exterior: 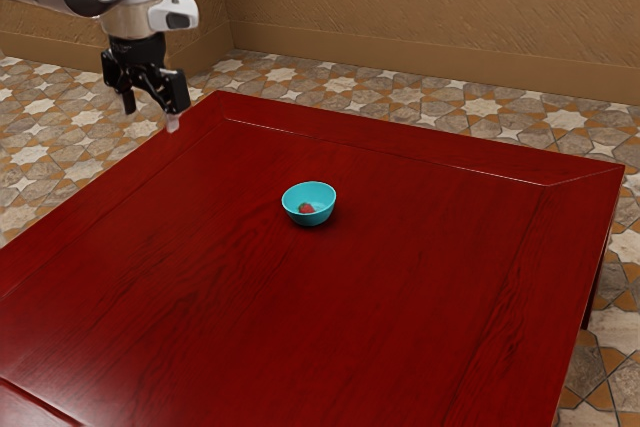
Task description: Take strawberry from the bowl
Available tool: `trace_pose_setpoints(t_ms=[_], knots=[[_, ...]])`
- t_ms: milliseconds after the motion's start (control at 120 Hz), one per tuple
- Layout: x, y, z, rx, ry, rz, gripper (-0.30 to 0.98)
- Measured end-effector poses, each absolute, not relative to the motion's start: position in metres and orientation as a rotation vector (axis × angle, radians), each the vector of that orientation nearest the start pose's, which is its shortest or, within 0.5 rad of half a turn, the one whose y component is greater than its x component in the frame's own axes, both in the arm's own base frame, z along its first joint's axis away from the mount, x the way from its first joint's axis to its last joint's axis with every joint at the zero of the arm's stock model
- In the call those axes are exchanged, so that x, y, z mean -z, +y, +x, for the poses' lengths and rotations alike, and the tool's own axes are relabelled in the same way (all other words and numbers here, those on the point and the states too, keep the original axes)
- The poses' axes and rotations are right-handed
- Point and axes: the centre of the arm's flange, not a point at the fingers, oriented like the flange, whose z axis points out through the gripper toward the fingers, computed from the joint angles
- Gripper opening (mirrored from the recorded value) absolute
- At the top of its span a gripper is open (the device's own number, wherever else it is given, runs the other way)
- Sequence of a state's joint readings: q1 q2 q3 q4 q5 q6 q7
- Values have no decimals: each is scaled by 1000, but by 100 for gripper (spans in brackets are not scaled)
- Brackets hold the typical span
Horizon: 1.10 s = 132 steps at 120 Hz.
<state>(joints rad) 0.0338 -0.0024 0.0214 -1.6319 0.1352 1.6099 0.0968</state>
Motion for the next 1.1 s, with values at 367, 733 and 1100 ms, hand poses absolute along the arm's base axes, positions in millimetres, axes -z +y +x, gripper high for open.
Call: trace_pose_setpoints(t_ms=[367, 733, 1100], knots=[[-578, 42, 617, -35, 178, -2967, 69], [-430, -44, 744, -171, 952, -2609, 69], [-348, -36, 790, -75, 1500, -2493, 64]])
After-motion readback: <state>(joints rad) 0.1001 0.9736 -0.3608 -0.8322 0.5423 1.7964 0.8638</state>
